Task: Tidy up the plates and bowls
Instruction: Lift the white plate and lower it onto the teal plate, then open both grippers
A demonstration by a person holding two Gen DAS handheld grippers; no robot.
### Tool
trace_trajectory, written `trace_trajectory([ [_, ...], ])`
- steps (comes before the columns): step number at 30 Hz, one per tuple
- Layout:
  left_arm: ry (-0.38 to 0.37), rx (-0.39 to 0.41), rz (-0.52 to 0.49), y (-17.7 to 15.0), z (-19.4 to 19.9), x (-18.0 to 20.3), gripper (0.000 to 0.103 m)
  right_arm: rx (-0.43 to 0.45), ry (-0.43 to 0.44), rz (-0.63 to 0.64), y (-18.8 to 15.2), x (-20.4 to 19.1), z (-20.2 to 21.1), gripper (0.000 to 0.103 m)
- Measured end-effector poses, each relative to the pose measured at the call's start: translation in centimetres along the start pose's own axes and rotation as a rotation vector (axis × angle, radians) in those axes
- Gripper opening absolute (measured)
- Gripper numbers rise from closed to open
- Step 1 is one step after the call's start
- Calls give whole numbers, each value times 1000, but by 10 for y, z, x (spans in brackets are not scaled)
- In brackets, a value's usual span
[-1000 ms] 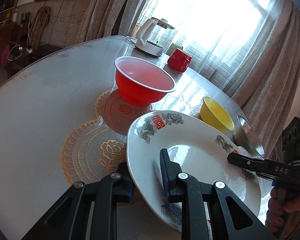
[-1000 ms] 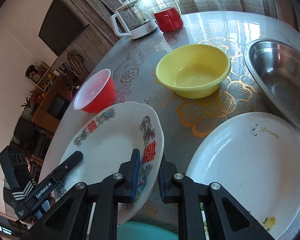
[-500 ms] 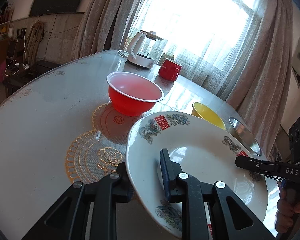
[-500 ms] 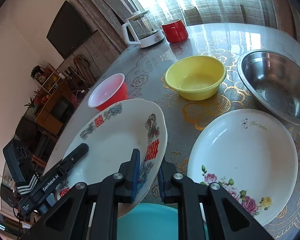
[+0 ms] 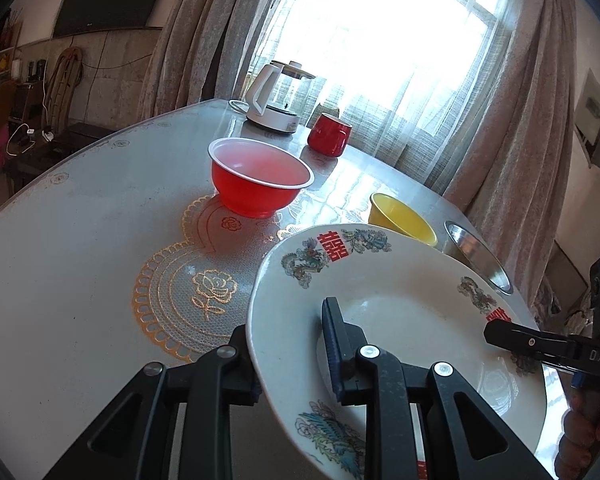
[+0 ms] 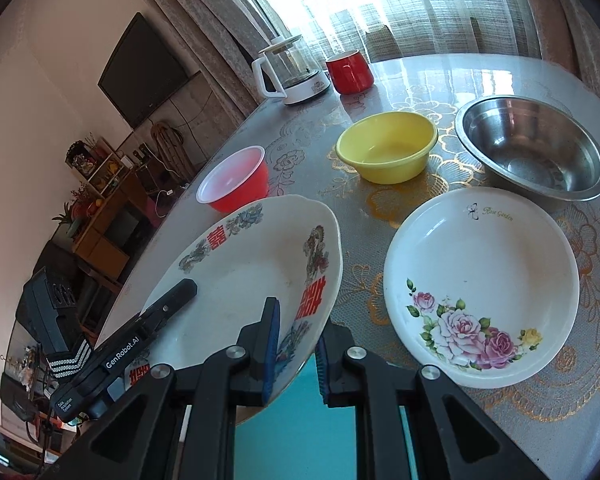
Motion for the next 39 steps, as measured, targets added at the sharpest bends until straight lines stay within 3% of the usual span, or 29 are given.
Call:
trace_trajectory([
  [18, -79, 54, -74, -26, 40, 31, 25, 105, 29, -25, -62, -4, 53, 18],
  [28, -83, -6, -182, -59, 46, 65, 28, 95, 49, -121, -101, 25, 74, 18],
  [32, -78, -7, -252, -64, 45, 81, 30, 89, 51, -161, -114, 41, 78, 18],
  [39, -75, -77, -325, -70, 33, 94, 32, 75, 45, -218, -127, 59, 82, 18],
])
Point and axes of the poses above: each gripper's, at about its wrist camera, not at the fingertips, and z roughly against the way its jaws point, x to its right, y to its top, the point moved 1 cm from there along -z, roughly the way its jaws point, and after that the axes turned 7 degrees about -z, right-handed, at the moved point
